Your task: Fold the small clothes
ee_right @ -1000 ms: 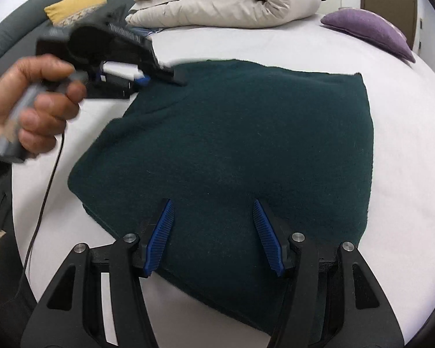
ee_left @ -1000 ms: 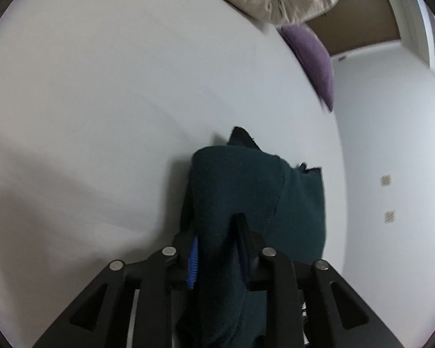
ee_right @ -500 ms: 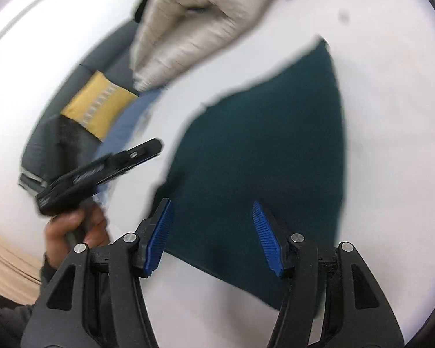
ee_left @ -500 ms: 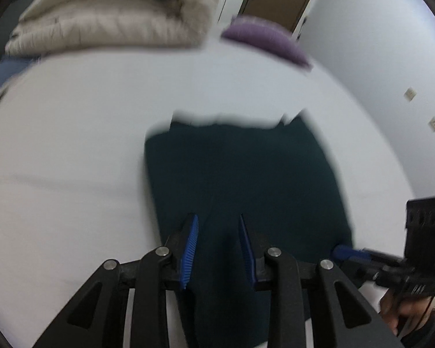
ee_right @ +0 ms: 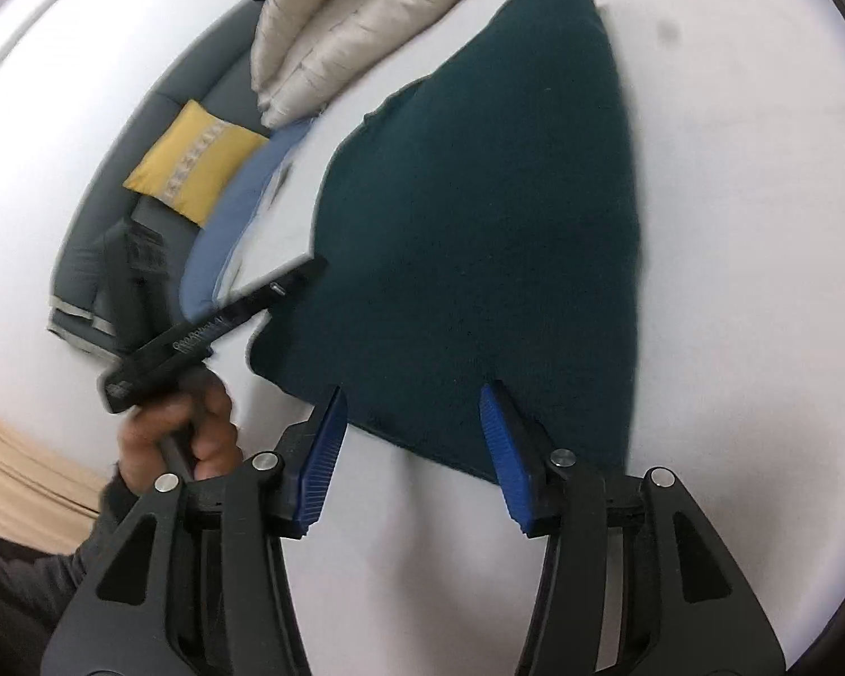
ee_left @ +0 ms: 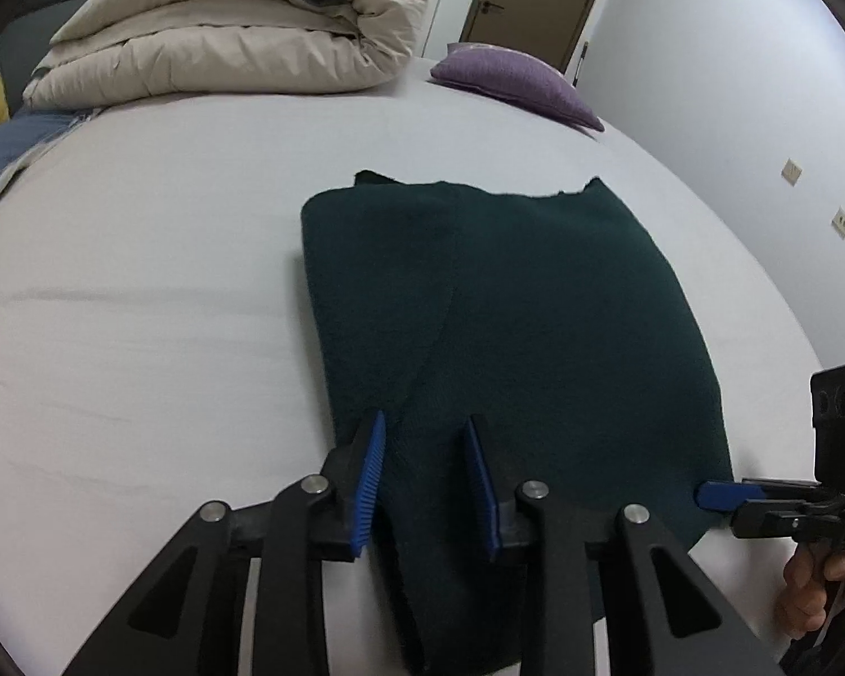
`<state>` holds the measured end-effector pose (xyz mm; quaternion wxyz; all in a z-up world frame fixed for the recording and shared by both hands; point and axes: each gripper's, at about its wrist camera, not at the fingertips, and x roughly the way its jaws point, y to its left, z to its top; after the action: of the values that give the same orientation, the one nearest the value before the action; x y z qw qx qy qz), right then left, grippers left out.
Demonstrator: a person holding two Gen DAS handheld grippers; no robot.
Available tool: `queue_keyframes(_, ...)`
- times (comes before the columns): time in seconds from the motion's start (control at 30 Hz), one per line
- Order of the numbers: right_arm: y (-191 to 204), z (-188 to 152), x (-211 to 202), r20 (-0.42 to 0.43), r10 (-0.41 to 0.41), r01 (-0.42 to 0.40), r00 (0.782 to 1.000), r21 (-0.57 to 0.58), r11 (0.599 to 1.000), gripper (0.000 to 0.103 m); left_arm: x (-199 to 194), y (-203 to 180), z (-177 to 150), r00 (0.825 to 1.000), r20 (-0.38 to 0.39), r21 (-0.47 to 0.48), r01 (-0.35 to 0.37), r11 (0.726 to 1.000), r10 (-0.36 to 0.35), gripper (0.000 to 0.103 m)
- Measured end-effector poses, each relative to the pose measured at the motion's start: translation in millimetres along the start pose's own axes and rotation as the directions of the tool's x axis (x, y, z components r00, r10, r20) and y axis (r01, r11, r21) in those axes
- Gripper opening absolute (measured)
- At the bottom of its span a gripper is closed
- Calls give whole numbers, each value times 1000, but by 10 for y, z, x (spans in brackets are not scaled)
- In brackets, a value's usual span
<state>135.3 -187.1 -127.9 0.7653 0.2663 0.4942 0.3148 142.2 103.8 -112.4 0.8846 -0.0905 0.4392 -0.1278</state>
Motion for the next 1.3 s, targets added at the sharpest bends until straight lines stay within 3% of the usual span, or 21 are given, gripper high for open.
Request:
queue_keyframes(0.13, 146, 100, -161, 6, -44, 44, 999, -14, 999, 49, -180, -17, 232, 1000, 28, -4, -11, 1000, 11, 33)
queue_keyframes(0.17, 196, 202, -247, 39, -36, 37, 999, -26, 999, 49, -233, -37, 326, 999, 49, -1, -6, 1000, 6, 35)
queue_keyframes(0.23, 247, 385, -442, 79, -22, 24, 997, -23, 999, 49, -237, -97, 523, 997, 72, 17, -8, 1000, 7, 49)
queue_keyframes(0.3, 253, 710, -487, 114, -24, 26, 993, -14, 1000, 50, -121, -143, 719, 997, 70, 34, -16, 999, 13, 51)
queue_keyframes(0.47, 118, 1484, -140, 140, -2, -8, 990, 71, 997, 51, 377, -161, 1061, 1000, 0, 23, -5, 1000, 5, 51)
queue_keyframes(0.57, -111, 1795, 168, 110, -44, 29, 993, 132, 991, 49, 796, -134, 1054, 994, -112, 38, -5, 999, 10, 51)
queue_keyframes(0.7, -492, 2044, 446, 116, -82, 55, 990, 219, 974, 49, 880, -106, 1029, 996, -86, 58, 10, 998, -5, 52)
queue_keyframes(0.83, -721, 2167, 576, 131, -40, 7, 991, 241, 971, 48, 925, -72, 1042, 996, -83, 44, 18, 999, -14, 53)
queue_keyframes(1.0, -787, 2212, 490, 140, -96, 58, 985, 255, 965, 42, 915, -93, 1024, 997, -77, 53, 11, 999, -7, 53)
queue_keyframes(1.07, -629, 2204, 375, 169, -128, 84, 977, 248, 965, 47, 911, -86, 1004, 997, -74, 48, 15, 999, -11, 53)
queue_keyframes(1.17, -254, 1989, 159, 195, -59, 30, 979, 149, 988, 47, 906, -87, 998, 997, -71, 49, 10, 999, -7, 53)
queue_keyframes(1.3, -71, 1757, 311, 107, -97, 92, 990, 50, 994, 57, 898, -113, 979, 998, -68, 52, -2, 999, 6, 53)
